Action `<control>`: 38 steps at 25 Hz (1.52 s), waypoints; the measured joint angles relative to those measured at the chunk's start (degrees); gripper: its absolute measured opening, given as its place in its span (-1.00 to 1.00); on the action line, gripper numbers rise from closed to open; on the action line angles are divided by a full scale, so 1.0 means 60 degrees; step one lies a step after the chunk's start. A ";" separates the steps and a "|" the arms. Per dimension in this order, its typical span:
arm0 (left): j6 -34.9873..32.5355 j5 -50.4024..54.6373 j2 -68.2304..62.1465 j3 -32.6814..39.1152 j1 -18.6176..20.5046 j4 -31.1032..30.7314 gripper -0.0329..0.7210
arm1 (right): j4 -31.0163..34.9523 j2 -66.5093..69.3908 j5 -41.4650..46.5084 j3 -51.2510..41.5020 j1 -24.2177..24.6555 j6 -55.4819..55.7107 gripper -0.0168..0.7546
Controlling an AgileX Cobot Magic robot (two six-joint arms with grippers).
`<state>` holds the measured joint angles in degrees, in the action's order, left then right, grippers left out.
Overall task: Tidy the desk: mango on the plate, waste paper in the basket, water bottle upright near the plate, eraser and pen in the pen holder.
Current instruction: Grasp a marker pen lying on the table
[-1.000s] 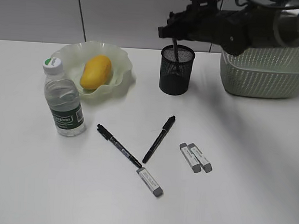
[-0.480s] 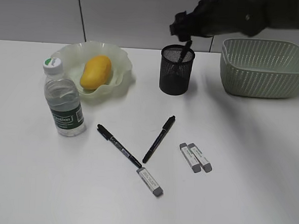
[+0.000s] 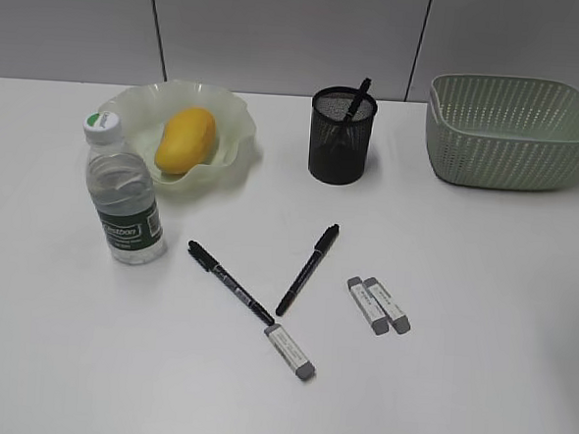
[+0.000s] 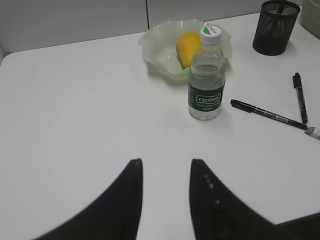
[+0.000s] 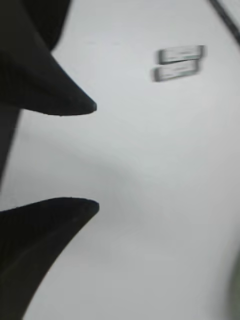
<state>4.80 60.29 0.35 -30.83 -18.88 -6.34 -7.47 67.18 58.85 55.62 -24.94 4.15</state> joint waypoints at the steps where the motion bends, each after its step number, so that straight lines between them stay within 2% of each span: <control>1: 0.0000 0.0000 0.0000 0.0000 0.0000 0.0010 -0.27 | 0.0075 -0.0786 0.0583 -0.0388 0.0000 0.0087 0.13; 4: 0.0000 0.0000 -0.0210 0.0000 0.0000 0.0032 -0.19 | 0.0188 -0.3179 0.1367 -0.1651 0.0000 0.0266 0.11; 7: 0.0000 -0.0019 -0.0939 -0.0017 0.0000 0.0218 0.00 | 0.0229 -0.5840 0.1153 -0.2555 0.0000 0.0307 0.11; 11: -0.0138 -0.0291 -0.2789 -0.0438 0.0000 0.1169 0.18 | 0.0187 -0.8676 0.0781 -0.3408 0.0000 0.0337 0.10; 15: -0.0506 -0.1194 -0.5195 -0.1020 0.0000 0.2430 0.19 | 0.0187 -1.0252 0.0542 -0.4148 0.0000 0.0327 0.08; 19: -0.0735 -0.1873 -0.7595 -0.1647 -0.0115 0.3114 0.17 | 0.0242 -1.0846 0.0272 -0.4381 0.0000 0.0259 0.02; 22: -0.0725 -0.2527 -0.9212 -0.2101 -0.0786 0.3225 0.15 | 0.0254 -1.0868 0.0173 -0.4392 0.0000 0.0240 -0.02; 28: 0.0357 -0.3785 -1.2109 -0.3314 -0.3418 0.2784 0.14 | 0.0257 -1.0875 0.0165 -0.4392 0.0000 0.0219 -0.04; 30: 0.0523 -0.4022 -1.3344 -0.3970 -0.3919 0.2677 0.14 | 0.0257 -1.0879 0.0165 -0.4392 0.0000 0.0219 -0.04; 32: 0.0571 -0.4135 -1.4542 -0.4728 -0.4128 0.2634 0.14 | 0.0257 -1.0879 0.0165 -0.4392 0.0000 0.0219 -0.04; 38: 0.0607 -0.3994 -1.7890 -0.7469 -0.4153 0.1828 0.13 | 0.0257 -1.0879 0.0156 -0.4392 0.0000 0.0219 -0.04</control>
<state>8.45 36.33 -106.99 -75.64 -43.79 4.62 -5.92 1.90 59.78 29.26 -24.94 5.46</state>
